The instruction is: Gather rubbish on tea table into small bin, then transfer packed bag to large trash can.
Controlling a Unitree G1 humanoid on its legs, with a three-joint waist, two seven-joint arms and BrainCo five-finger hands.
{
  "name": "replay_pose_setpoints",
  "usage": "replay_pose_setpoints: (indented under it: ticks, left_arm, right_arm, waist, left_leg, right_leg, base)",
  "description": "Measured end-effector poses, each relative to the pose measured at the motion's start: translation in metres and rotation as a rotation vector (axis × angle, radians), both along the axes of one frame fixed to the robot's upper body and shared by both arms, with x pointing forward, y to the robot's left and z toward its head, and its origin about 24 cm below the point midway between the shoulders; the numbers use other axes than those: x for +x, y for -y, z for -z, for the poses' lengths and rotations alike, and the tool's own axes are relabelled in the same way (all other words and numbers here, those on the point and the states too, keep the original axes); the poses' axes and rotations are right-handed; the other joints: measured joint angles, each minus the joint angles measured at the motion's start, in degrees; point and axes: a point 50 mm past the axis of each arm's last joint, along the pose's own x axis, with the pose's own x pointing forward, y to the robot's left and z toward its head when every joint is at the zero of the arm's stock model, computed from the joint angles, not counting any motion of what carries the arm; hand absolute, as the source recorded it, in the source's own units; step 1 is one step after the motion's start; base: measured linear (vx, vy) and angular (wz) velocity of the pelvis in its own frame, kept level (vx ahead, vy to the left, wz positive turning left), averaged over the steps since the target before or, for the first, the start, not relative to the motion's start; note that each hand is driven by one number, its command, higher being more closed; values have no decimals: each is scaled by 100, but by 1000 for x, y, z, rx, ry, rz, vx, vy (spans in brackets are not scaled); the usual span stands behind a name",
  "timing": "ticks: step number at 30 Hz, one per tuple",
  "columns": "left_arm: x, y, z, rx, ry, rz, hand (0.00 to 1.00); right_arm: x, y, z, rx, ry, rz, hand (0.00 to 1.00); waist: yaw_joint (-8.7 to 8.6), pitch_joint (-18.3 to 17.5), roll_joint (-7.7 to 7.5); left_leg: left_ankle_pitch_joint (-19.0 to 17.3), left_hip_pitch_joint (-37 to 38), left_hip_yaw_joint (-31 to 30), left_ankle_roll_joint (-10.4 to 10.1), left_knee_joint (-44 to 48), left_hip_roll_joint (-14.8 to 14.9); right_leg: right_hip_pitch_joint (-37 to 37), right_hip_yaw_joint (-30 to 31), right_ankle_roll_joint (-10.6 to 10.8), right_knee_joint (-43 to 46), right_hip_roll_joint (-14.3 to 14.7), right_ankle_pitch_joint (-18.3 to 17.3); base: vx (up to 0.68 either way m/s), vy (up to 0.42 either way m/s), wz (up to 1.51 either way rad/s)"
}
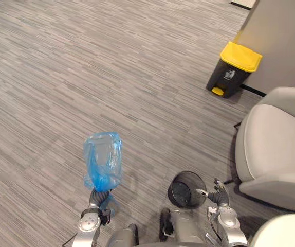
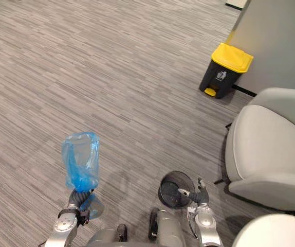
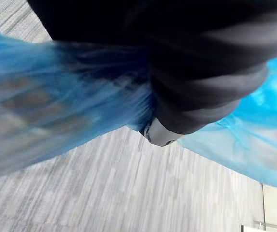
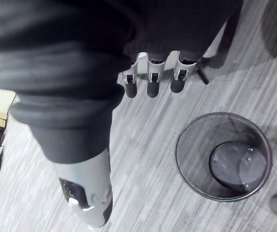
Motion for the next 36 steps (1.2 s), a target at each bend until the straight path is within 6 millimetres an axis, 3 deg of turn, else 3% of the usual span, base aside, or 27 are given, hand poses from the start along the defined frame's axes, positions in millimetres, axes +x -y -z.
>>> replay_pose_setpoints:
  ticks: [1,3,5,6,7,8,10,12,13,14,15,16,19,22,25,28,29,31,32,33,35,36]
  left_arm:
    - [3,6,-1,-19,14,-1,100]
    - [5,10,-5,-33,38,4,100]
    - [7,14,-7,-58,53,-1,100]
    - [7,17,-7,-71,54,-2,100]
    - [5,19,-9,-77,64,-3,100]
    - [4,19,-10,-78,68,-3,100]
    - [7,19,-12,-81,81,5,100]
    - [7,20,-12,-85,80,13,100]
    - [7,20,-12,-86,79,13,100]
    - [7,20,-12,-87,79,12,100]
    - [7,25,-11,-104,81,8,100]
    - [5,29,-9,-119,73,2,100]
    - [4,27,-9,-109,66,7,100]
    - [-1,28,-5,-103,32,21,100]
    - [-2,22,-6,-81,28,19,100]
    - [2,15,-10,-48,46,14,100]
    - [3,12,-11,-37,52,16,100]
    - [2,9,-10,-27,41,16,100]
    - [3,2,-6,-9,16,13,100]
    - [4,-2,0,0,-16,12,100]
    - [6,1,6,-11,-47,10,100]
    - [11,-1,4,-6,-35,8,100]
  right_arm:
    - [0,5,-3,-11,13,9,0]
    - [3,5,-10,-11,50,12,0]
    - [5,5,-17,-7,88,18,0]
    - [5,4,-21,-10,109,16,0]
    - [10,2,-27,-6,148,10,0]
    - [14,2,-30,-6,164,8,0]
    - [18,1,-34,-9,186,5,0]
    - [18,1,-34,-9,184,6,0]
    - [16,1,-33,-7,179,10,0]
    - [15,1,-32,-6,174,9,0]
    - [12,4,-32,-14,167,13,0]
    - [9,0,-26,3,139,19,0]
    - [0,-9,-19,40,106,31,0]
    - [2,-9,-18,42,103,31,0]
    - [10,-16,-19,61,112,23,0]
    - [9,-18,-11,66,69,16,0]
    - [11,-19,-9,66,57,11,0]
    - [19,-19,-9,61,54,-3,0]
    - [23,-16,-7,40,35,-22,0]
    - [20,-11,-1,17,-6,-32,0]
    - [21,3,1,-25,-41,-34,0]
    - [24,11,-2,-42,-34,-24,0]
  waist:
    - [-48,25,222]
    - [-63,15,396]
    - [-71,37,442]
    - [-54,48,446]
    - [-44,48,378]
    - [-23,24,320]
    - [107,22,266]
    - [247,27,262]
    - [267,28,262]
    - [264,31,282]
    - [259,11,488]
    - [266,-9,470]
    - [249,-200,105]
    - [276,-220,69]
    - [249,-193,109]
    - [209,-145,182]
    - [158,-148,172]
    - [76,-144,172]
    - [-15,-142,163]
    - [-78,-174,58]
    - [-33,-113,374]
    - [-78,-66,463]
  left_leg:
    - [-130,6,-27,-153,143,138]
    - [-188,14,146,-316,285,331]
    - [-200,-78,463,-666,1202,651]
    - [-217,-351,651,-993,2198,915]
    - [-257,-646,974,-916,3069,1236]
    - [-302,-799,1160,-836,3214,1374]
    - [-411,-1143,1297,-626,3024,1539]
    - [-402,-1490,1190,-610,2450,1589]
    - [-354,-1605,1033,-665,1989,1569]
    - [-238,-1600,956,-712,1636,1568]
    - [360,-1447,680,-757,728,1638]
    - [750,-1375,806,-885,908,1626]
    - [382,-1193,1394,-674,949,1337]
    - [23,-892,1980,-526,1031,1296]
    - [-102,-364,2583,-411,787,1272]
    - [-185,184,2830,-497,438,1291]
    - [-230,406,2953,-621,263,1313]
    - [-288,589,3090,-782,169,1399]
    - [-284,717,3110,-865,83,1421]
    - [-258,856,2978,-978,-20,1289]
    - [-154,884,2608,-969,-111,1486]
    - [78,894,2384,-1029,-163,1486]
  right_leg:
    - [109,-208,-17,58,44,-88]
    - [311,-372,-74,-33,139,-290]
    - [847,-529,-152,-289,306,-386]
    - [1219,-536,-167,-462,409,-394]
    - [1578,-464,-246,-650,463,-443]
    - [1675,-383,-248,-731,461,-444]
    - [1819,-91,-230,-940,443,-456]
    - [1885,214,-165,-1031,381,-493]
    - [1915,359,-32,-1010,325,-568]
    - [1923,429,100,-936,302,-650]
    - [1870,591,317,-695,370,-878]
    - [1827,821,472,-448,338,-1099]
    - [1736,1268,673,-468,-103,-1199]
    - [1522,1601,762,-105,-296,-1169]
    - [589,1424,1201,1655,-479,-780]
    - [18,767,906,2567,-569,-873]
    - [-270,268,672,2560,-575,-1015]
    - [-620,-298,516,2234,-538,-1087]
    - [-835,-606,372,1602,-441,-934]
    - [-800,-714,-244,923,-306,-212]
    - [-629,-761,-316,746,-28,-215]
    - [-638,-775,-361,774,19,-337]
  base:
    - [402,-106,86]
    - [389,-120,41]
    - [385,-128,29]
    - [427,-66,13]
    - [403,-45,-3]
    - [341,-10,-24]
    - [206,49,-52]
    - [223,199,-65]
    - [155,186,-57]
    - [201,311,-66]
    - [208,364,-77]
    - [208,364,-73]
    - [259,269,-66]
    - [234,216,-88]
    - [214,119,-95]
    - [246,12,-53]
    - [339,-90,-43]
    - [320,-131,-37]
    - [375,-176,-9]
    - [415,-164,-6]
    - [406,-137,-38]
    - [440,-184,-35]
